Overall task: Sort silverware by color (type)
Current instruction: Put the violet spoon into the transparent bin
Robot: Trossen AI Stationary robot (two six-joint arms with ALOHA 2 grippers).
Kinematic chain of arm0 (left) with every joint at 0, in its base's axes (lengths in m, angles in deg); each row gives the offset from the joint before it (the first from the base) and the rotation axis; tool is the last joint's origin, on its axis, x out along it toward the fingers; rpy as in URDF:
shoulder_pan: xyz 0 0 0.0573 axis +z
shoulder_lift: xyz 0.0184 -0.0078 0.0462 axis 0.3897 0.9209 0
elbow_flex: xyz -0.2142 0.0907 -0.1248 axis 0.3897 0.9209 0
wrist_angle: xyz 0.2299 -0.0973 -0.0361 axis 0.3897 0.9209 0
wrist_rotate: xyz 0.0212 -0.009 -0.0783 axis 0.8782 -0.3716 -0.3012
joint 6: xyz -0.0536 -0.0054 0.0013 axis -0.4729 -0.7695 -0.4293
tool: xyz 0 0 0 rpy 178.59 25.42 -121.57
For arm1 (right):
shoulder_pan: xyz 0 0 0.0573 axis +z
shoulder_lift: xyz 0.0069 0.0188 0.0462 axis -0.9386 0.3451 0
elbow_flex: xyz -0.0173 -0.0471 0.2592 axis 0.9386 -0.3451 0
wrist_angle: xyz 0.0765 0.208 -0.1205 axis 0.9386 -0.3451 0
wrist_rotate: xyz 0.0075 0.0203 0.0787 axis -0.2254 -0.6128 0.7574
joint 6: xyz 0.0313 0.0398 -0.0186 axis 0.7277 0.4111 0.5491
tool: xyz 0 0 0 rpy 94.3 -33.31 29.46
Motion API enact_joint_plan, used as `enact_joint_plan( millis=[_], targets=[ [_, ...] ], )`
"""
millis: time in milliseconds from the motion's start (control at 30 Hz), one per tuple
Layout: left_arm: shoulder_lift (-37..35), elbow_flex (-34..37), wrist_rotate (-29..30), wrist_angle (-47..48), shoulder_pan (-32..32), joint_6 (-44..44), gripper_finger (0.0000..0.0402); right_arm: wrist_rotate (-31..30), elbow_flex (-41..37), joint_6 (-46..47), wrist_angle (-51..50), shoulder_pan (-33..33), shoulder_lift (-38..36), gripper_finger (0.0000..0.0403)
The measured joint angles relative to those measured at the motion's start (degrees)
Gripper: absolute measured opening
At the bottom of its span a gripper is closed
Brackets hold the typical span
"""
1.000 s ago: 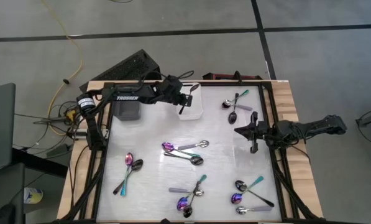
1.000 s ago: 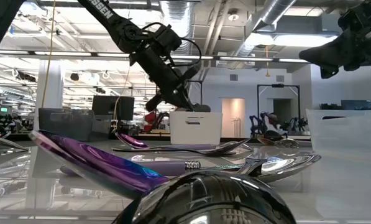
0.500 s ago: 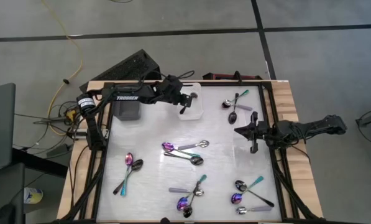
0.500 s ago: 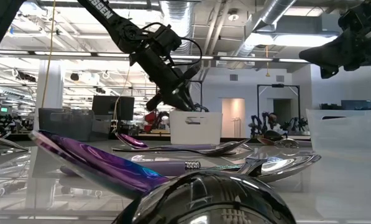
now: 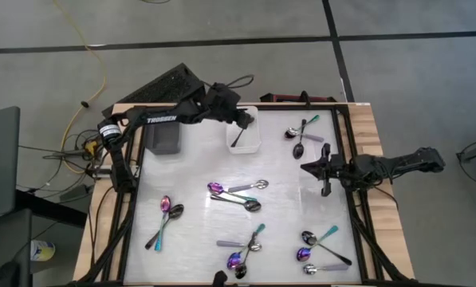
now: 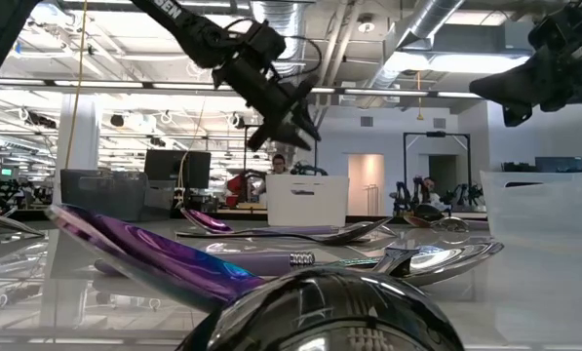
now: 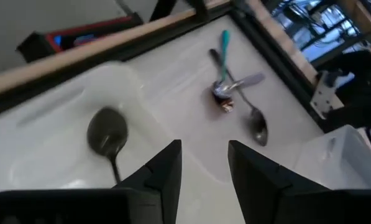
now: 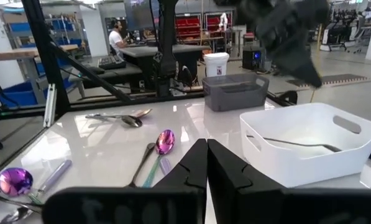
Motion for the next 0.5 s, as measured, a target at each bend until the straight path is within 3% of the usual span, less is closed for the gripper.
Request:
enact_joint_plan(
  millis=[233,367,500],
  targets=[
    [-2.4,-5.3,0.5,10.7,-3.3,10.5,0.0116,-3.1,0.7,0.4,-2.1,-1.2,2.6,0.0081],
    [-8.9,-2.1,3.0,11.4,-6.0,15.3,0.0116,-5.1,6.5,0.5,-5.7,-3.8,7.9,0.0126],
    [-16.0,6.4,9.0,6.0,-10.6,18.7,0.0116,-6.9,15.8,1.2,-18.5,-8.5,16.2,0.0165]
  ],
)
